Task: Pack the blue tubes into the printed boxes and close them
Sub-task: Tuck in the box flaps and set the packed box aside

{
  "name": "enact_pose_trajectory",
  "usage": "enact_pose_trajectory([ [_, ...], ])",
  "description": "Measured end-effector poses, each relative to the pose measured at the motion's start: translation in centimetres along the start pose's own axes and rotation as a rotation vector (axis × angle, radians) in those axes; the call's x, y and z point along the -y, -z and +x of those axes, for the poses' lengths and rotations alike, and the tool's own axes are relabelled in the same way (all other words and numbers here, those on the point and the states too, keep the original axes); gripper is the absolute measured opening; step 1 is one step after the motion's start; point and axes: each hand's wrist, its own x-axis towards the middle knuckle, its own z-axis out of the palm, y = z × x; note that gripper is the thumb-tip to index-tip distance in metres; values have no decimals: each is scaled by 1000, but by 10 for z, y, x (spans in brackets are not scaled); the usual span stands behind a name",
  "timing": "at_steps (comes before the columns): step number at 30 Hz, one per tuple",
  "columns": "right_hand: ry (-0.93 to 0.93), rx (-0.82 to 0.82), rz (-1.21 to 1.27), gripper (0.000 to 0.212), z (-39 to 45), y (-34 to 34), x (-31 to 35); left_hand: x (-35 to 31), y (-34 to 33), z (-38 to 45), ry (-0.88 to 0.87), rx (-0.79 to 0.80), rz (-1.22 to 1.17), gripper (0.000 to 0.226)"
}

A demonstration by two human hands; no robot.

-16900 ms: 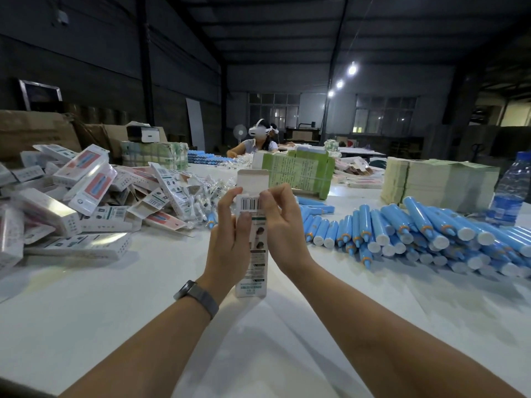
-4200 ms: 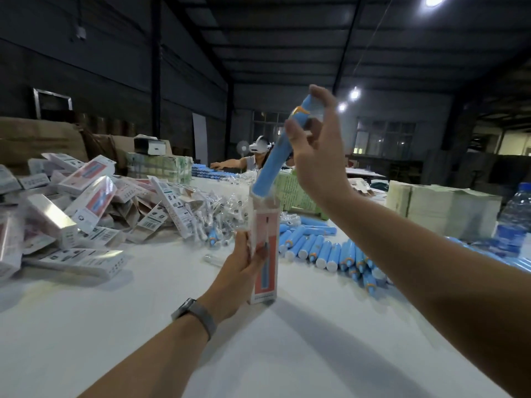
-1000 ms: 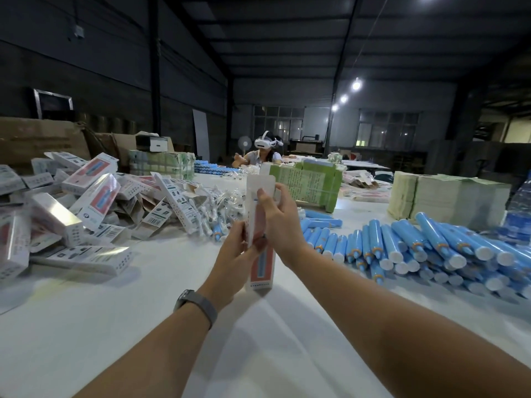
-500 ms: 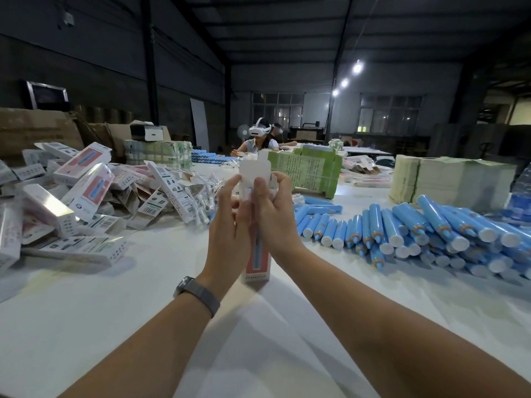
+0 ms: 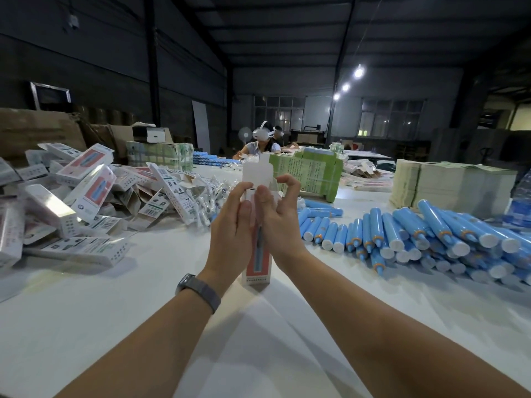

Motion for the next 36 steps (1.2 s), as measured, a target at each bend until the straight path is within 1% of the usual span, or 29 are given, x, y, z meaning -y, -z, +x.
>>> enact_pose_trajectory([
  [5, 3, 6, -51, 10, 0, 0, 1, 1, 0, 1, 12, 6, -7, 26],
  [10, 2, 1, -43, 10, 0, 2, -3, -3, 2, -1, -16, 29, -30, 30],
  [14, -41, -35, 3, 11, 0, 0, -7, -3, 2, 1, 4, 51, -57, 23],
  [16, -77, -73, 38, 14, 2, -2, -6, -2, 3, 1, 21, 54, -79, 23],
  [19, -113, -139, 25, 19, 7, -5, 2, -2, 2, 2, 21, 49, -96, 22],
  [22, -121, -196, 14, 29, 14, -8, 12, 0, 2, 2, 30, 37, -110, 18],
  [24, -115, -208, -25, 29, 19, -9, 15, 1, 3, 3, 39, 35, -114, 20],
  [27, -120, -192, -1, 9, 21, -11, 18, 3, 4, 2, 38, 32, -107, 26],
  [30, -107, -147, 22, 24, 24, -12, 19, 4, 4, 2, 46, 30, -103, 27],
  [33, -85, -100, -26, 24, 23, -15, 19, 5, 4, 1, 64, 18, -110, 27],
  [36, -78, -93, -9, 20, 19, -14, 18, 3, 3, 0, 57, 27, -116, 28],
])
